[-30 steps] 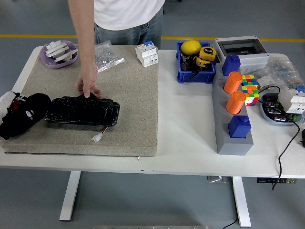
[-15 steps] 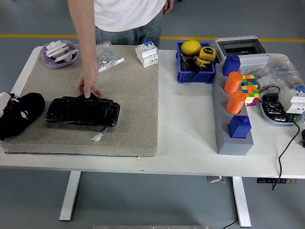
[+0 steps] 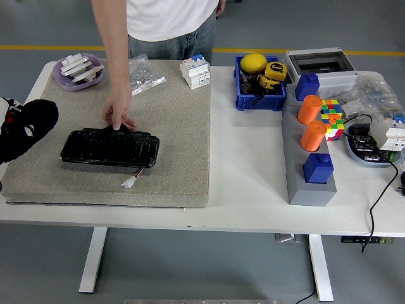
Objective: Pick the rag up,wipe the panel,place it on the desk
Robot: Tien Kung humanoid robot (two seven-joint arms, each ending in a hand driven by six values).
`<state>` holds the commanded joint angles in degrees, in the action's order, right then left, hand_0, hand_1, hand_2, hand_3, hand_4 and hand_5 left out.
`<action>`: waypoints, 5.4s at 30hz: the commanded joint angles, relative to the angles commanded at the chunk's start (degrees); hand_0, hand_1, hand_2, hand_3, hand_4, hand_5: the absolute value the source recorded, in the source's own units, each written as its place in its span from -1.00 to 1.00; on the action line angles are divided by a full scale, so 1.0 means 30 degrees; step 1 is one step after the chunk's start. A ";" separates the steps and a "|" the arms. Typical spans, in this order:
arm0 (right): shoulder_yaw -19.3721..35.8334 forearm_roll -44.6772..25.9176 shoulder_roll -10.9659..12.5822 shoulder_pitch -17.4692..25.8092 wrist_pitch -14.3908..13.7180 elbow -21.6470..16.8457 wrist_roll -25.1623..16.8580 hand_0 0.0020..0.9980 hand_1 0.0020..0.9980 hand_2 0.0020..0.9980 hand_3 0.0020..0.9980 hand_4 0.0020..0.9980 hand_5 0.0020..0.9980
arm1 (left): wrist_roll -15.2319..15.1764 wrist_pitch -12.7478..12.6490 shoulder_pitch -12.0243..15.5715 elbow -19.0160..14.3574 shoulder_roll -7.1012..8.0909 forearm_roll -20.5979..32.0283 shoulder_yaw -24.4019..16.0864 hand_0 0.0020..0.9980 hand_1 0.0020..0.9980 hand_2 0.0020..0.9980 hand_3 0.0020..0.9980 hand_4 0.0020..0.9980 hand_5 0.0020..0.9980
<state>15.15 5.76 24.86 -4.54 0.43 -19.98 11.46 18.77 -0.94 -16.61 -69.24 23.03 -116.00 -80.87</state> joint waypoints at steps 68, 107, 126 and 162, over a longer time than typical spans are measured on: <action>-0.0210 -0.0082 0.0142 -0.0073 0.0113 0.0030 -0.0087 0.49 0.28 0.37 0.38 1.00 0.25 | 0.1830 -0.0948 -0.1692 -0.3703 -0.2131 0.0592 0.9670 -0.48 -0.06 0.20 0.05 -0.75 -1.00; -0.0217 0.0071 0.0188 -0.0019 0.0232 -0.0050 -0.0040 0.49 0.28 0.37 0.38 1.00 0.24 | 0.2477 -0.0800 -0.0719 -0.1006 -0.0393 -0.1217 0.4796 -0.48 -0.07 0.19 0.06 -0.71 -1.00; -0.0202 0.0151 0.0216 -0.0052 0.0271 -0.0084 -0.0020 0.49 0.28 0.37 0.39 1.00 0.25 | 0.2717 -0.0911 -0.0770 -0.1287 -0.0468 -0.1235 0.5031 -0.47 -0.08 0.18 0.05 -0.70 -1.00; -0.0474 0.0118 0.0243 -0.0162 0.0396 -0.0097 -0.0009 0.48 0.27 0.37 0.40 1.00 0.27 | 0.3282 -0.0678 -0.2773 -0.4153 -0.1604 -0.0123 1.1372 -0.44 -0.07 0.18 0.07 -0.65 -1.00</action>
<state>13.73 6.12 25.59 -5.03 1.61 -20.27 11.44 28.62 -2.97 -24.93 -81.70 18.22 -116.37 -46.76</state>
